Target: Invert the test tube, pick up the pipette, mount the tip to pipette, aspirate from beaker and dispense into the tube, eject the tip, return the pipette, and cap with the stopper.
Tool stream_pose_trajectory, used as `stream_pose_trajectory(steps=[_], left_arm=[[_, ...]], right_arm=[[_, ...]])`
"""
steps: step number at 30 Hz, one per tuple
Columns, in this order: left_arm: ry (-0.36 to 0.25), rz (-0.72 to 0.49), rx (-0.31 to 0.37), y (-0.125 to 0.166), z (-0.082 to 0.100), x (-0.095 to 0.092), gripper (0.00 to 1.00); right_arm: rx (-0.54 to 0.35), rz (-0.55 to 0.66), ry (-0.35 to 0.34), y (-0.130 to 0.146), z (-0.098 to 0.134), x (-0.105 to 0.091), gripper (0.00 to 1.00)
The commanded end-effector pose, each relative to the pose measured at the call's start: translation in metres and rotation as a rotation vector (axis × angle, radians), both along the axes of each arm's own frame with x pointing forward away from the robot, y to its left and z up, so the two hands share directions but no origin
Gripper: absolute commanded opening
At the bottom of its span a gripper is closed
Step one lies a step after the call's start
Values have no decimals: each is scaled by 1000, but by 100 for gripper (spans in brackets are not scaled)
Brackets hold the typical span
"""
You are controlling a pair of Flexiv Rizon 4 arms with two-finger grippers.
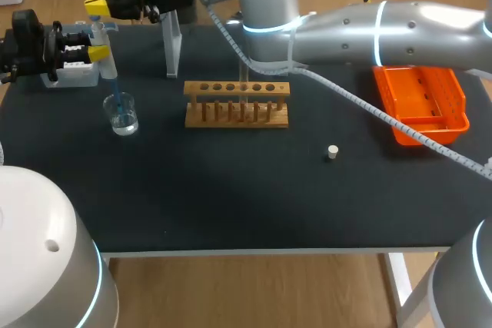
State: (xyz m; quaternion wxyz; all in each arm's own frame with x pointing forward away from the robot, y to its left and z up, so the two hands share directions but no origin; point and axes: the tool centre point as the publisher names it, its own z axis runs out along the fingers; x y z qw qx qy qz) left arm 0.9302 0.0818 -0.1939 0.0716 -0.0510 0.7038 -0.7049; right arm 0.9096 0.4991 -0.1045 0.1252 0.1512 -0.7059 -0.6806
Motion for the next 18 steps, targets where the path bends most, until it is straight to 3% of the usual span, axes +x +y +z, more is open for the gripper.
stream_pose_trajectory(steps=[1,18], left_arm=[[1,-1,1,0,0,1,0],[1,-1,1,0,0,1,0]], right_arm=[[-3,-3,4,6,-2,6,0],[-4,-34,59,9,-15,12,0]])
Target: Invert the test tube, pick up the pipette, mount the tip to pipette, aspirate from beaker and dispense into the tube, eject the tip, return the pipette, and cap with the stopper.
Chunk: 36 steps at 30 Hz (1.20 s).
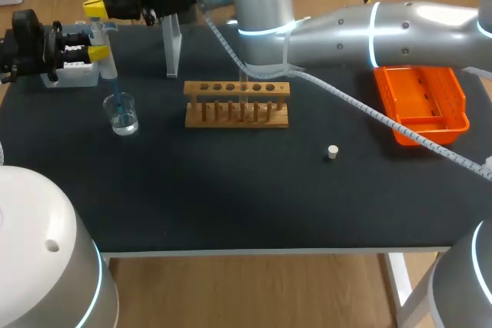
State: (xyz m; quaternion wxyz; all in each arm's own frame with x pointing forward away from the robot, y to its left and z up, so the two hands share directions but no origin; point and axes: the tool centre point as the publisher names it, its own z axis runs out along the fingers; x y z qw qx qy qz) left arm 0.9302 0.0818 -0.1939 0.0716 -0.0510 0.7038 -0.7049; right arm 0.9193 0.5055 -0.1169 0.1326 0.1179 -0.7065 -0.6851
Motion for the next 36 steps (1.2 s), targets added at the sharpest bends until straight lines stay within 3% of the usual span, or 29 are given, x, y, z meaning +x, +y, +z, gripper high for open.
stream_pose_trajectory(steps=[1,36], left_arm=[[1,-1,1,0,0,1,0],[1,-1,1,0,0,1,0]], right_arm=[[0,5,3,3,-3,2,0],[12,-11,51,3,-22,0,0]])
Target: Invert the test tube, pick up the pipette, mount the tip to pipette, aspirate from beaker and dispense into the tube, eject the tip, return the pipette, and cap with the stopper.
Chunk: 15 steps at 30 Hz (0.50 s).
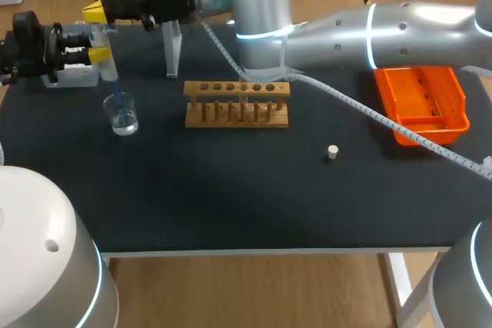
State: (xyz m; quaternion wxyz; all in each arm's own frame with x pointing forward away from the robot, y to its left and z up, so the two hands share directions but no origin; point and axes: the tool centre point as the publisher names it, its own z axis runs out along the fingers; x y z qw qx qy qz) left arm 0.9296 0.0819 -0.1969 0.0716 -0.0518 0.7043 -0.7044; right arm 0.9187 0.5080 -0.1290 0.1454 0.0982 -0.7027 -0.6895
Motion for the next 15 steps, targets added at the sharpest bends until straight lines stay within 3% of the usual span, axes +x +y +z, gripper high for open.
stream_pose_trajectory(steps=[1,15], left_arm=[[-1,-3,0,0,3,1,0],[-1,-3,0,0,3,1,0]], right_arm=[[9,-2,6,1,-11,0,0],[-4,-1,26,0,-25,-4,0]])
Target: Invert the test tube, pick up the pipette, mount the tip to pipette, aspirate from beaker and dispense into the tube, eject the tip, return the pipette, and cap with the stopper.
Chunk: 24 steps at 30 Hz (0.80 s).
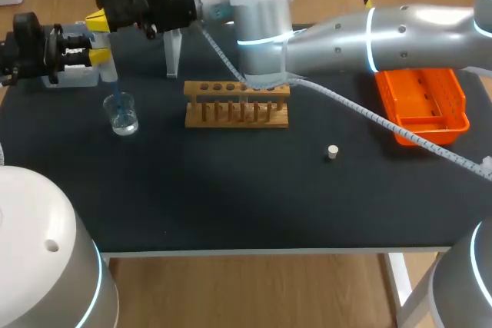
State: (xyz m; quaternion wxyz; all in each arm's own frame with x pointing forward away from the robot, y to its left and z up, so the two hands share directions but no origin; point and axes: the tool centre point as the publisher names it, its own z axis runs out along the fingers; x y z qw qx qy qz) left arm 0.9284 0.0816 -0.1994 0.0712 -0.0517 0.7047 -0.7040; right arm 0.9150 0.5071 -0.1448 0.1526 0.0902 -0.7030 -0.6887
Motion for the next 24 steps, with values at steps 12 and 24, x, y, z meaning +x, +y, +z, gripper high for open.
stream_pose_trajectory(steps=[12,24], left_arm=[[-1,-2,-1,1,6,2,0],[-1,-2,-1,1,6,2,0]], right_arm=[[57,-3,-41,-2,29,1,0],[65,-37,-126,-30,69,1,100]])
